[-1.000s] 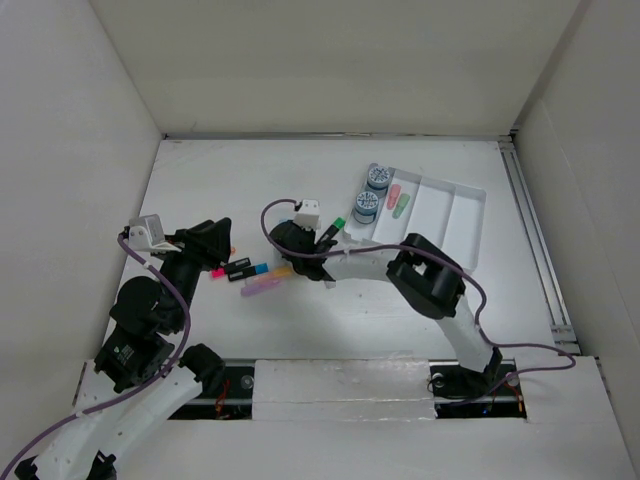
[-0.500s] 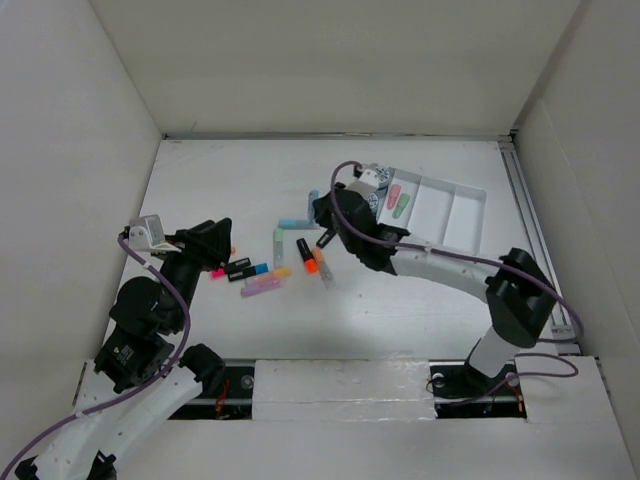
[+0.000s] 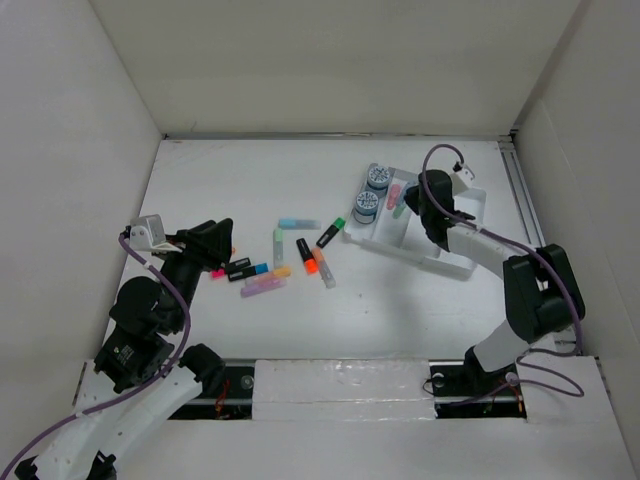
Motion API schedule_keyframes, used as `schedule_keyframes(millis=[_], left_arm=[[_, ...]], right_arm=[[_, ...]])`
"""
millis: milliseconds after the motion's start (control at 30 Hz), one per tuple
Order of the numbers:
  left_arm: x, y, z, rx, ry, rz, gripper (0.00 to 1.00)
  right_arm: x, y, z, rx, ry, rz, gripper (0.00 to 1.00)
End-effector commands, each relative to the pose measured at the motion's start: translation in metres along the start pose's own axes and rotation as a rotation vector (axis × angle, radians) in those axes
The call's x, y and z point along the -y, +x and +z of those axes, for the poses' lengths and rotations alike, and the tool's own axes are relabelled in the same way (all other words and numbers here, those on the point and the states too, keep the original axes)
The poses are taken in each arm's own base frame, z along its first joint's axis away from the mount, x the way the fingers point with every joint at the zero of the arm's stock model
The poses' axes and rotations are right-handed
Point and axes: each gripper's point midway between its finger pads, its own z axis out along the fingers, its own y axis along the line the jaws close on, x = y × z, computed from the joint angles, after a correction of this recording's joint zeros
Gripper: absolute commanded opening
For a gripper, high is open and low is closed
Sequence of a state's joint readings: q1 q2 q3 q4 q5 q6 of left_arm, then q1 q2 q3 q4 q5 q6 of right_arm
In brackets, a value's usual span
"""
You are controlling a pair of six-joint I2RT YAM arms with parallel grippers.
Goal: Organize the desk
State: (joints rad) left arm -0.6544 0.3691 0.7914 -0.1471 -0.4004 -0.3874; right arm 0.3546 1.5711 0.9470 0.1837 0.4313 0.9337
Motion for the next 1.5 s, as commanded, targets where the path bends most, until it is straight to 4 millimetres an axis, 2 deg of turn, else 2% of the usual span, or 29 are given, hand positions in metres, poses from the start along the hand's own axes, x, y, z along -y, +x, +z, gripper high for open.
schedule_keyframes(millis=[0,33,267,367,433,467,500,567,600,633,667,733,767,800,833,867,900,967,1000,1067,1100,1133,1167,1200,1233,1267,1333,1367,1467], left_arm=[[0.004,-0.004,0.004,0.02,0.012,-0.004,0.41],[0.004,-0.003,0.004,0.019,0.013,-0.004,0.41],[0.004,-0.004,0.004,0.02,0.012,-0.002,0.41],[0.005,-0.002,0.005,0.014,0.014,-0.002,0.41],[0.004,-0.002,0.005,0.013,0.01,0.0,0.41],[0.004,-0.004,0.004,0.019,0.011,-0.004,0.41],[0.003,-0.003,0.004,0.018,0.006,-0.003,0.41],[0.002,-0.004,0.004,0.022,-0.002,-0.011,0.41],[-0.001,-0.005,0.003,0.027,-0.018,-0.013,0.41],[-0.003,-0.006,0.004,0.031,-0.03,-0.02,0.41],[-0.01,-0.011,0.002,0.055,-0.07,-0.054,0.41],[-0.021,-0.017,-0.001,0.084,-0.138,-0.098,0.43],[-0.027,-0.021,-0.004,0.108,-0.175,-0.157,0.45],[-0.041,-0.026,-0.008,0.144,-0.251,-0.175,0.48],[-0.051,-0.033,-0.014,0.185,-0.3,-0.217,0.5],[-0.055,-0.038,-0.018,0.207,-0.317,-0.224,0.5],[-0.058,-0.041,-0.022,0.223,-0.33,-0.254,0.5],[-0.063,-0.053,-0.034,0.27,-0.33,-0.287,0.5],[-0.066,-0.059,-0.041,0.297,-0.325,-0.299,0.5],[-0.067,-0.07,-0.049,0.34,-0.313,-0.323,0.5],[-0.067,-0.077,-0.054,0.36,-0.306,-0.319,0.5],[-0.069,-0.086,-0.064,0.398,-0.292,-0.342,0.5],[-0.07,-0.093,-0.069,0.423,-0.283,-0.354,0.5],[-0.069,-0.098,-0.071,0.45,-0.266,-0.365,0.5],[-0.07,-0.102,-0.076,0.47,-0.254,-0.358,0.5],[-0.071,-0.102,-0.076,0.479,-0.255,-0.356,0.51],[-0.072,-0.097,-0.072,0.464,-0.271,-0.333,0.52],[-0.073,-0.094,-0.07,0.455,-0.282,-0.321,0.52],[-0.072,-0.086,-0.063,0.429,-0.288,-0.297,0.52]], right_arm=[[-0.009,0.009,0.009,-0.068,-0.052,0.047,0.13],[-0.008,0.008,0.013,-0.073,-0.043,0.049,0.14],[0.0,0.007,0.016,-0.059,-0.001,0.04,0.5],[-0.007,0.009,0.009,-0.058,-0.018,0.037,0.52],[-0.021,0.017,-0.001,-0.076,-0.059,0.015,0.44],[-0.029,0.024,-0.006,-0.094,-0.088,-0.002,0.26],[-0.041,0.031,-0.013,-0.113,-0.134,-0.012,0.18],[-0.074,0.063,-0.036,-0.188,-0.244,-0.07,0.04],[-0.085,0.076,-0.044,-0.213,-0.275,-0.093,0.02],[-0.097,0.109,-0.059,-0.28,-0.325,-0.162,0.01],[-0.113,0.119,-0.069,-0.297,-0.362,-0.175,0.0],[-0.126,0.149,-0.084,-0.356,-0.405,-0.225,0.0],[-0.132,0.181,-0.099,-0.412,-0.44,-0.275,0.01],[-0.146,0.19,-0.108,-0.426,-0.482,-0.29,0.01],[-0.158,0.217,-0.125,-0.481,-0.542,-0.333,0.04],[-0.152,0.224,-0.121,-0.492,-0.527,-0.345,0.04],[-0.169,0.237,-0.137,-0.515,-0.573,-0.349,0.06],[-0.181,0.258,-0.15,-0.562,-0.624,-0.376,0.1],[-0.195,0.289,-0.168,-0.63,-0.68,-0.429,0.13],[-0.201,0.298,-0.173,-0.645,-0.699,-0.447,0.18],[-0.194,0.322,-0.178,-0.683,-0.695,-0.493,0.22],[-0.214,0.322,-0.183,-0.665,-0.736,-0.5,0.26],[-0.217,0.326,-0.179,-0.663,-0.731,-0.511,0.35],[-0.209,0.345,-0.177,-0.687,-0.713,-0.548,0.38],[-0.214,0.348,-0.175,-0.683,-0.72,-0.561,0.42],[-0.232,0.344,-0.176,-0.667,-0.743,-0.55,0.48],[-0.22,0.362,-0.165,-0.7,-0.695,-0.606,0.53],[-0.238,0.357,-0.166,-0.683,-0.711,-0.592,0.54],[-0.229,0.372,-0.16,-0.707,-0.659,-0.63,0.53]])
